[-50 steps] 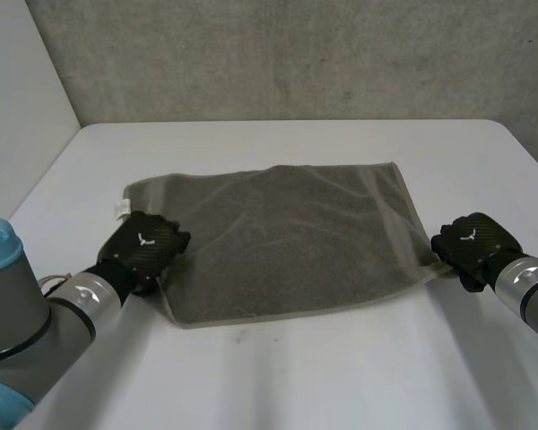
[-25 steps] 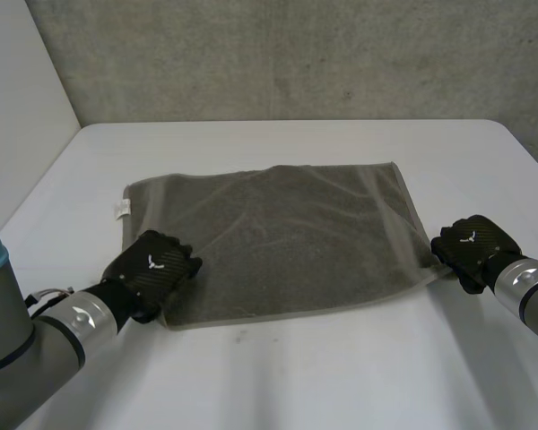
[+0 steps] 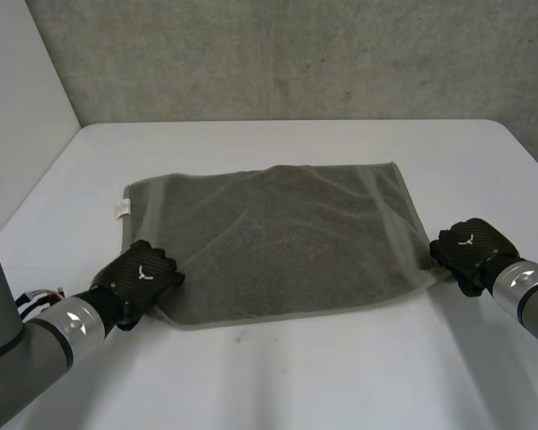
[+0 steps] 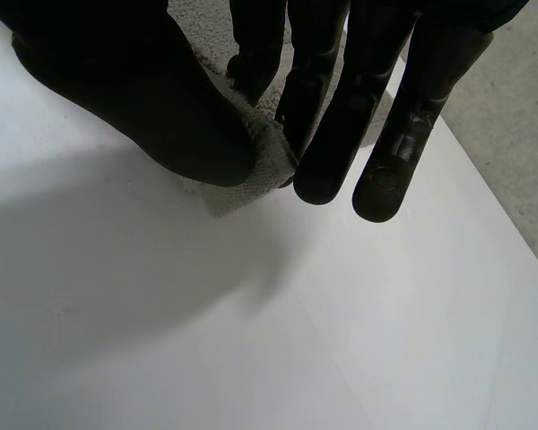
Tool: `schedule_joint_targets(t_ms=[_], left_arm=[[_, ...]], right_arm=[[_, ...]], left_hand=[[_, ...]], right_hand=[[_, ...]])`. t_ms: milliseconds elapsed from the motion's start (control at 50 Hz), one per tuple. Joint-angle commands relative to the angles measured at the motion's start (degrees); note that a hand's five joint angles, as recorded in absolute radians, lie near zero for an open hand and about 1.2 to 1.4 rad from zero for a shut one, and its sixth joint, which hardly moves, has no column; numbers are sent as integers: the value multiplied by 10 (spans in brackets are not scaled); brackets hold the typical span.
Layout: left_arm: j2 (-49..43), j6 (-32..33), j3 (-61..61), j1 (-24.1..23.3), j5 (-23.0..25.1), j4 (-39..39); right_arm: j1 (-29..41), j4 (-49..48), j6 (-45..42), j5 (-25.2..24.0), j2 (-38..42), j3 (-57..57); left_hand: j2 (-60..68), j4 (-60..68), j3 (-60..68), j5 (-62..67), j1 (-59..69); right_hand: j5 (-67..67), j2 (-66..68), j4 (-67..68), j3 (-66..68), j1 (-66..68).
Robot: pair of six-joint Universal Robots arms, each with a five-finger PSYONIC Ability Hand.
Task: Fold the towel.
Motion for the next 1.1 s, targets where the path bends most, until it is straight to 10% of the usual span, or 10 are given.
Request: schedule_joint_targets(t_ms=[20,260,460,580,780,1100], left_arm=[[-13,-2,3,1,-3,36],[69,-25,43,-13,-10,66],[252,-313,201,-40,-28,-2],[256,-373,304,-36,-39,-101],[101,-383,426,-25,-83,-302],[-173,-382,619,-29,-84,-278]], right_arm=[[0,0,0,1,4,-1],[7,57,17,13,-32,-73],[0,317,106,-1,-170,-382],[-13,416,98,5,-162,-529],[-8,440,40,14,-90,-478],[47,298,26,59,101,-534]], left_hand=[[269,274,270,278,273],[270,274,270,278,273],[270,274,270,278,273],[270,274,270,278,273],[270,274,270,278,273],[270,274,270,278,273]], right_hand=[[106,104,103,104,3],[106,104,103,104,3],[106,104,103,104,3],[106,104,103,104,3],[106,104,103,104,3],[106,104,103,104,3]])
